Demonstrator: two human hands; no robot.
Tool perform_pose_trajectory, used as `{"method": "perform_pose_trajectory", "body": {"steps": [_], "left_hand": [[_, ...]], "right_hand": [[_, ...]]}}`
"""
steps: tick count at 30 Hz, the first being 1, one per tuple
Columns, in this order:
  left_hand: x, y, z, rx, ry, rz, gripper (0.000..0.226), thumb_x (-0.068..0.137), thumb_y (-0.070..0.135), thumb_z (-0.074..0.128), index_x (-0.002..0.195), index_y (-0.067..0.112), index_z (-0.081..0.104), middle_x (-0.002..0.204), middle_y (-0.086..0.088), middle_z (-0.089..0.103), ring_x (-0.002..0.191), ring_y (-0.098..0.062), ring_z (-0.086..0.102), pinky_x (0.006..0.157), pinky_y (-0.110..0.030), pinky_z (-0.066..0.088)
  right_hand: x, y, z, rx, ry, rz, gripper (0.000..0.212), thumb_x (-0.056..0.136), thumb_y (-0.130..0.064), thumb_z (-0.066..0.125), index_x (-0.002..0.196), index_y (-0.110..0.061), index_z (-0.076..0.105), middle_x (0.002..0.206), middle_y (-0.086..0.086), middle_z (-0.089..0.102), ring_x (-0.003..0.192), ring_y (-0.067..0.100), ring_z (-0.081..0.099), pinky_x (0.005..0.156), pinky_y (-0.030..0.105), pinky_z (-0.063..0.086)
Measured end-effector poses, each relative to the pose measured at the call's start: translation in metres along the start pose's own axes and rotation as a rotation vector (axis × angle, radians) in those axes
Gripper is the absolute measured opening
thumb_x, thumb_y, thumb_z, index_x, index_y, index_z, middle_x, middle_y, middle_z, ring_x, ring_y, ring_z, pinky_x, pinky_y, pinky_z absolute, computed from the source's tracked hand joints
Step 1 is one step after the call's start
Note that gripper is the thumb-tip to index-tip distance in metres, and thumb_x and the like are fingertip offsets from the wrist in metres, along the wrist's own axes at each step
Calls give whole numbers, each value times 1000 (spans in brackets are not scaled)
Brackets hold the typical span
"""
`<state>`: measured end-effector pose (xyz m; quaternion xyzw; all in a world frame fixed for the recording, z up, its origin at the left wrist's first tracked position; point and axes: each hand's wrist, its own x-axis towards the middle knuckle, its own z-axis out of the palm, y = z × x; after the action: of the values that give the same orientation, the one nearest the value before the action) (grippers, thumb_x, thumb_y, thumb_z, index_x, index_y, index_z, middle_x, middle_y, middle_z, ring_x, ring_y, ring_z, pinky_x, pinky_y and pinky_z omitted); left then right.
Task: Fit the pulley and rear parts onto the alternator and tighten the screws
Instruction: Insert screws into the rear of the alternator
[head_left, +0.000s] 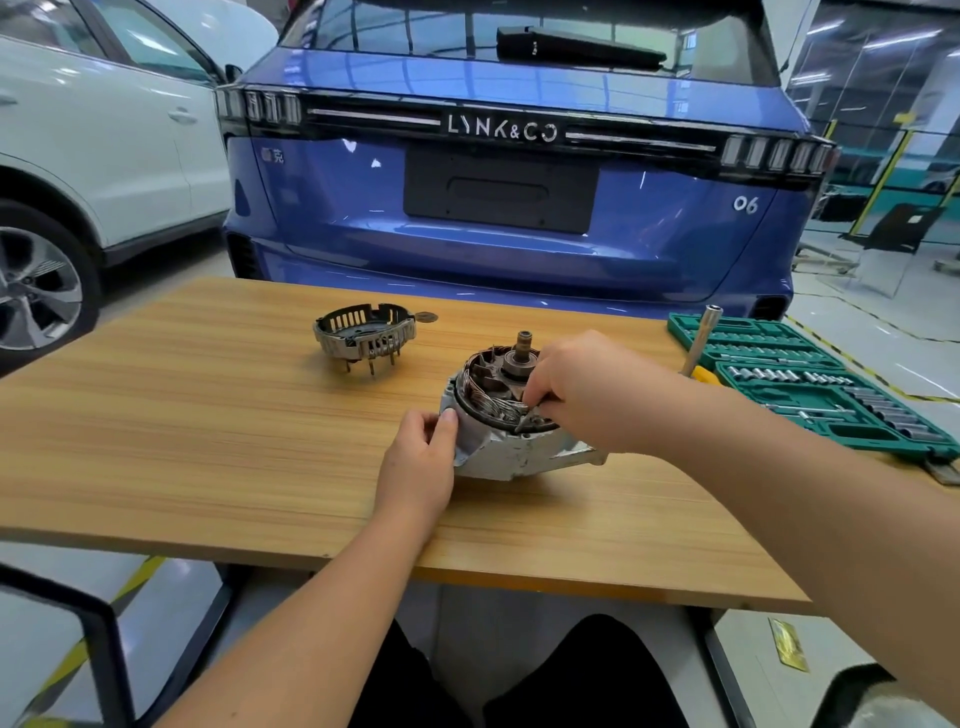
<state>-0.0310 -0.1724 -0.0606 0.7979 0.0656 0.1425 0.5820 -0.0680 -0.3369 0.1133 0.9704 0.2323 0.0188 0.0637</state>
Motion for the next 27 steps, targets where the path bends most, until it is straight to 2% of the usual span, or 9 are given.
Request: {"method": "perform_pose_trajectory", "body": {"steps": [3, 8, 11, 15, 18, 21, 23, 27], "left_hand": [[1, 1, -1, -1, 5, 5, 25, 96, 59, 40, 92, 38, 53, 89, 12, 63, 82, -5, 58, 61, -29, 40], [0, 2, -2, 3, -11, 4, 22, 98, 57, 40, 92, 39, 52, 89, 11, 63, 82, -7, 58, 61, -31, 41], [-1, 2, -3, -1, -23, 5, 23, 99, 56, 39, 94, 38, 53, 88, 9, 63, 81, -9, 58, 61, -31, 40], [-1, 3, -4, -8, -24, 10, 22, 99, 56, 40, 92, 38, 52, 88, 9, 63, 80, -7, 58, 60, -30, 39], [-1, 2, -4, -10, -22, 12, 22, 98, 57, 41, 92, 38, 52, 90, 10, 63, 81, -7, 58, 61, -30, 39], [-1, 2, -4, -16, -20, 6, 25, 96, 59, 40, 92, 37, 53, 90, 11, 63, 81, -6, 57, 60, -30, 38], [-1, 3, -4, -14, -22, 3, 26, 96, 59, 40, 92, 37, 53, 89, 11, 63, 81, -6, 57, 60, -30, 39], [-1, 3, -5, -1, -20, 3, 23, 97, 58, 41, 91, 38, 52, 91, 12, 63, 82, -5, 58, 60, -30, 40]], "right_hand": [[-1, -5, -2, -68, -45, -18, 32, 100, -5, 47, 116, -16, 73, 114, 6, 67, 101, 27, 65, 86, 39, 58], [8, -22, 0, -80, -89, -21, 31, 101, -7, 51, 127, -16, 66, 118, 5, 66, 106, 23, 64, 92, 34, 56], [5, -24, 11, 8, 25, 5, 29, 102, -13, 54, 128, -17, 66, 116, 4, 66, 103, 20, 62, 92, 32, 55], [-4, -20, 34, 159, 188, 23, 23, 100, -17, 57, 116, -17, 74, 114, 1, 60, 103, 17, 56, 92, 32, 52], [-5, -14, 42, 303, 261, 27, 19, 98, -18, 62, 110, -19, 77, 108, -4, 61, 97, 12, 55, 89, 28, 51], [-2, -10, 42, 402, 283, 74, 20, 97, -17, 62, 110, -21, 76, 97, -14, 59, 88, 5, 54, 73, 11, 46], [-1, -9, 43, 411, 295, 91, 19, 97, -17, 63, 111, -21, 75, 96, -12, 60, 87, 6, 55, 69, 7, 41], [2, -11, 45, 338, 300, 63, 18, 97, -18, 63, 110, -20, 76, 99, -6, 64, 88, 11, 58, 76, 20, 49]]}}
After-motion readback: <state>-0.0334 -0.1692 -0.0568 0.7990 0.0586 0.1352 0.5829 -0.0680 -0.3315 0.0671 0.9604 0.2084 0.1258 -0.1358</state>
